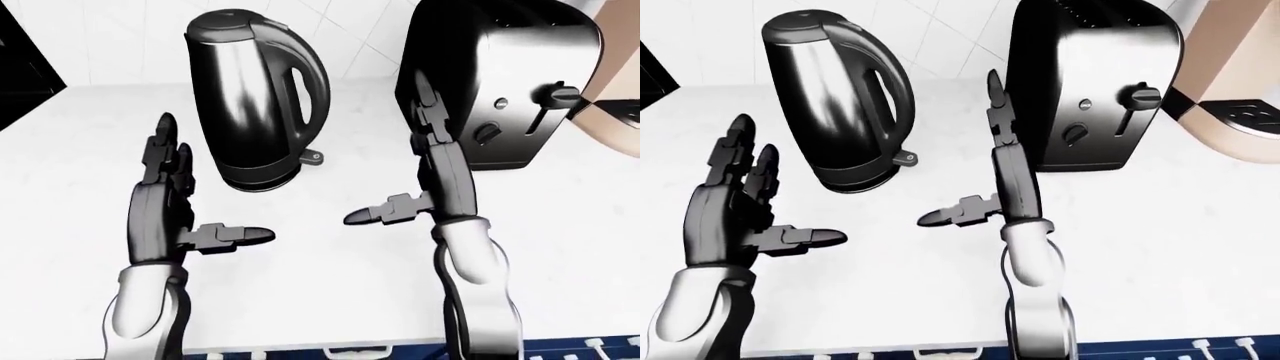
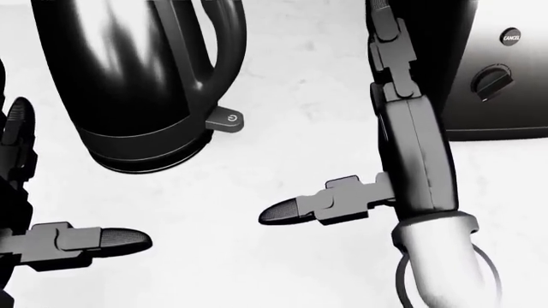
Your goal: Press down the lever to turn on the electric kettle.
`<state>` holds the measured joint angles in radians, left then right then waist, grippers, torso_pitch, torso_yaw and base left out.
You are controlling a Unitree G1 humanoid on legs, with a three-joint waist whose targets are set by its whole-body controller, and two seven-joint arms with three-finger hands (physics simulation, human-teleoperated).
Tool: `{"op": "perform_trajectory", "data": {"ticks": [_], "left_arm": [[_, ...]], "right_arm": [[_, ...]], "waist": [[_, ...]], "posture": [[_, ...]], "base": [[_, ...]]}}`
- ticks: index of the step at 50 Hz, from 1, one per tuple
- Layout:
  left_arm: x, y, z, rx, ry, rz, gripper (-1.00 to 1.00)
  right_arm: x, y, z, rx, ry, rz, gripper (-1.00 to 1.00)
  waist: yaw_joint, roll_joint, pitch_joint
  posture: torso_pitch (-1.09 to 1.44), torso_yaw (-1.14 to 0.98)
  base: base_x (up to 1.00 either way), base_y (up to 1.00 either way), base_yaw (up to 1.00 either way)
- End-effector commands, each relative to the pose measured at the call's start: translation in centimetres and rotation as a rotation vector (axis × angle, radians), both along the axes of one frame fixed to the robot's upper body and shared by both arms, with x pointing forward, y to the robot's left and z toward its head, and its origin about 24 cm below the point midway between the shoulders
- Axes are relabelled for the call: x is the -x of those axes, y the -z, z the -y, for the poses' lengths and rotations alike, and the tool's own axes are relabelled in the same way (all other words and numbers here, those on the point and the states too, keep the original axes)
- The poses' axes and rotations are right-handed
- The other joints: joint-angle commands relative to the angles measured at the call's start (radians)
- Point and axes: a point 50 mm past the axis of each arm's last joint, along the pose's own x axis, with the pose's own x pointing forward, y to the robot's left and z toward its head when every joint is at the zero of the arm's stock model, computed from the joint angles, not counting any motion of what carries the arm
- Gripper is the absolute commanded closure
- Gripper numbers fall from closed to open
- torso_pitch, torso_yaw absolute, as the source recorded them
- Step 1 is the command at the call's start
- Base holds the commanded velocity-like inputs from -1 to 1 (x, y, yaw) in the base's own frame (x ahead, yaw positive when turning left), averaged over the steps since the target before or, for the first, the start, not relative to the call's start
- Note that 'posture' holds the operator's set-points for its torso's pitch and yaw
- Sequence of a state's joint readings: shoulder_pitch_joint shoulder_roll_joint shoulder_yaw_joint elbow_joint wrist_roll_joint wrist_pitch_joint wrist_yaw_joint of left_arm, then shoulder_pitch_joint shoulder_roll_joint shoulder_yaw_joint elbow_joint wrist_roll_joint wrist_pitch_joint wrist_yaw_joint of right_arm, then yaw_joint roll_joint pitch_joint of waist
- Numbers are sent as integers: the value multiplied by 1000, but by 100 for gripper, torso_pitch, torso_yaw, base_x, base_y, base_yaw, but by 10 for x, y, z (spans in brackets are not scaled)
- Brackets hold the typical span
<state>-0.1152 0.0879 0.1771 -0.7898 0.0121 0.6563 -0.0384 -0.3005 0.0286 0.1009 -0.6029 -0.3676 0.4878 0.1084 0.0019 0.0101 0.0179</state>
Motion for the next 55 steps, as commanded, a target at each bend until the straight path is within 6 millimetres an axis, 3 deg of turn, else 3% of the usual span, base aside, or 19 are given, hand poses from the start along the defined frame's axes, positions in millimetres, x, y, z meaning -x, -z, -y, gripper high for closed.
{"op": "perform_trajectory", "data": {"ticks": [1, 12, 40, 55], "left_arm": [[4, -13, 1, -15, 2, 79, -100], [3, -13, 0, -15, 0, 79, -100], [3, -14, -3, -11, -15, 82, -100], [3, -19, -5, -12, -25, 92, -100]], "right_arm": [[5, -14, -2, 0, -17, 74, -100], [0, -26, -4, 19, -26, 60, -100], [-22, -89, -14, 89, -49, 100, -100], [-40, -105, -20, 113, -64, 82, -100]], "waist": [[0, 2, -17], [-2, 2, -17], [-6, 9, -3], [-8, 15, 4]], "posture": [[0, 0], [0, 0], [0, 0], [0, 0]], "base": [[0, 0, 0], [0, 0, 0], [0, 0, 0], [0, 0, 0]]}}
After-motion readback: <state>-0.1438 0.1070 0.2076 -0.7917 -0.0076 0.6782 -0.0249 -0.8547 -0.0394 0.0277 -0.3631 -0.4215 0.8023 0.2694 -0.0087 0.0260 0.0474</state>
